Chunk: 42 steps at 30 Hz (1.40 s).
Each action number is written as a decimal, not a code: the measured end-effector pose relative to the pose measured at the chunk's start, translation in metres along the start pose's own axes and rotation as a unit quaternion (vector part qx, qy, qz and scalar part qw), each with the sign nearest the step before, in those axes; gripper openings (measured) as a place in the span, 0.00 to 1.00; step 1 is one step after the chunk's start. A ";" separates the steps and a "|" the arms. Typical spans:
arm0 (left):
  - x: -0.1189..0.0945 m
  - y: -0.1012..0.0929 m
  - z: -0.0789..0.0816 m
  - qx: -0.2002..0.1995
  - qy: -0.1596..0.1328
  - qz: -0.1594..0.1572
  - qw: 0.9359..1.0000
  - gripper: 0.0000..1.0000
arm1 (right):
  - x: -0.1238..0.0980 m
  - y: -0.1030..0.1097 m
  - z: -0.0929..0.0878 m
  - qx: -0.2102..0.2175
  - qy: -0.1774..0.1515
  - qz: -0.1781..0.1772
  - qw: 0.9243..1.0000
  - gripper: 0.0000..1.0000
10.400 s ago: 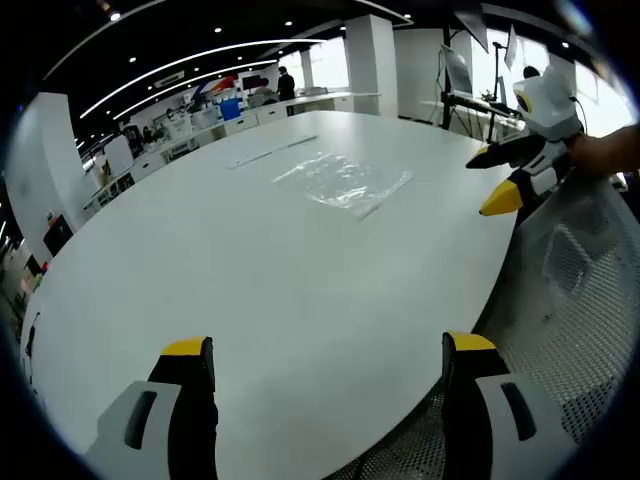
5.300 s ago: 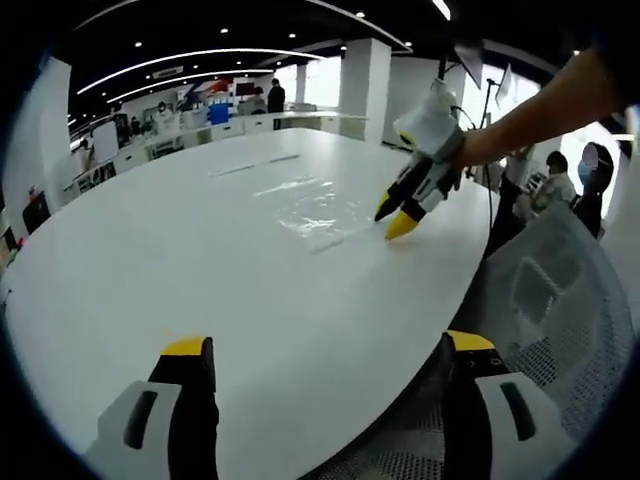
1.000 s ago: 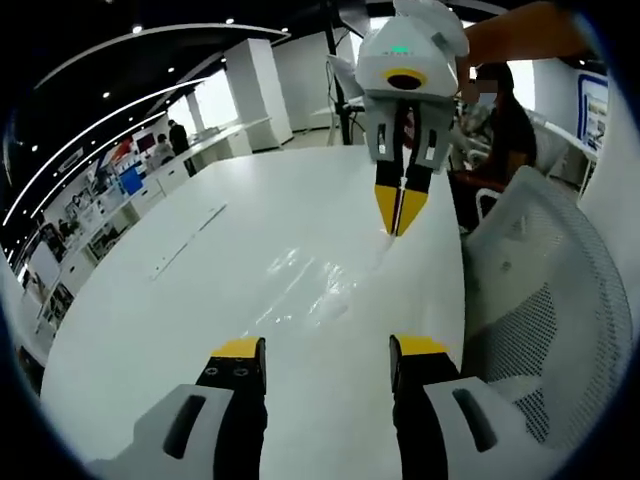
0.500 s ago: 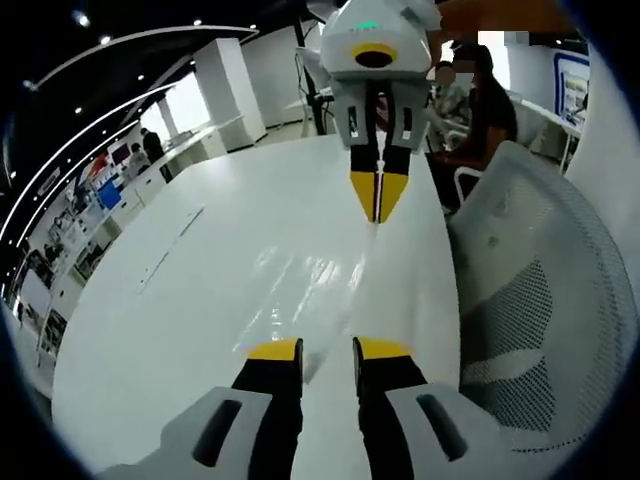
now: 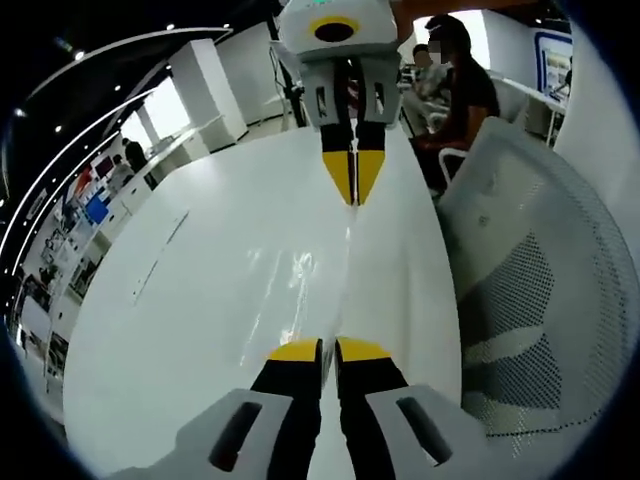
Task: Open the resealable bag by pulling the two sides of the seal apart until the entire bag opening is separated and visibly accessible.
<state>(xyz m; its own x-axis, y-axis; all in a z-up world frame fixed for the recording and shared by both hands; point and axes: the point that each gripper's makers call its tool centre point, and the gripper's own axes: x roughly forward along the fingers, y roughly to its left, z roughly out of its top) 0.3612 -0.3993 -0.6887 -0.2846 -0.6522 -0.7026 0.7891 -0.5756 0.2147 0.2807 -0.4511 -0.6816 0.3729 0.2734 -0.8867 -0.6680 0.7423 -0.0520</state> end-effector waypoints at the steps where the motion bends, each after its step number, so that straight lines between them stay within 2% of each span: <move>1: 0.000 0.000 0.000 0.004 0.000 -0.001 1.000 0.00 | 0.000 -0.001 0.000 0.006 -0.002 -0.001 1.000 0.00; 6: -0.001 -0.001 -0.002 0.006 0.004 -0.003 1.000 0.00 | -0.001 -0.004 0.007 0.015 -0.017 -0.004 1.000 0.00; 10: -0.002 -0.002 -0.003 0.005 0.002 -0.005 1.000 0.00 | 0.000 -0.004 0.024 0.021 -0.046 -0.006 0.999 0.05; 17: -0.005 -0.006 -0.002 0.006 0.001 -0.008 1.000 0.00 | 0.010 0.002 0.055 0.008 -0.075 -0.002 0.997 0.06; 27: -0.007 -0.005 0.001 0.002 -0.003 -0.009 1.000 0.00 | 0.023 0.004 0.081 0.009 -0.110 -0.003 0.994 0.07; 33: -0.006 -0.008 0.006 0.003 -0.006 -0.012 1.000 0.00 | 0.032 0.008 0.092 0.002 -0.116 0.000 0.993 0.07; 42: -0.005 -0.008 0.011 0.003 -0.013 -0.013 1.000 0.00 | 0.039 0.005 0.096 -0.003 -0.115 -0.001 0.993 0.04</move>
<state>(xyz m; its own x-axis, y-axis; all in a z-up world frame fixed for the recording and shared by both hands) 0.3501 -0.3968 -0.6792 -0.3187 -0.6494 -0.6905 0.7776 -0.5957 0.2014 0.3537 -0.3785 -0.6720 0.5110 0.4042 -0.7587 -0.6706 0.7395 -0.0577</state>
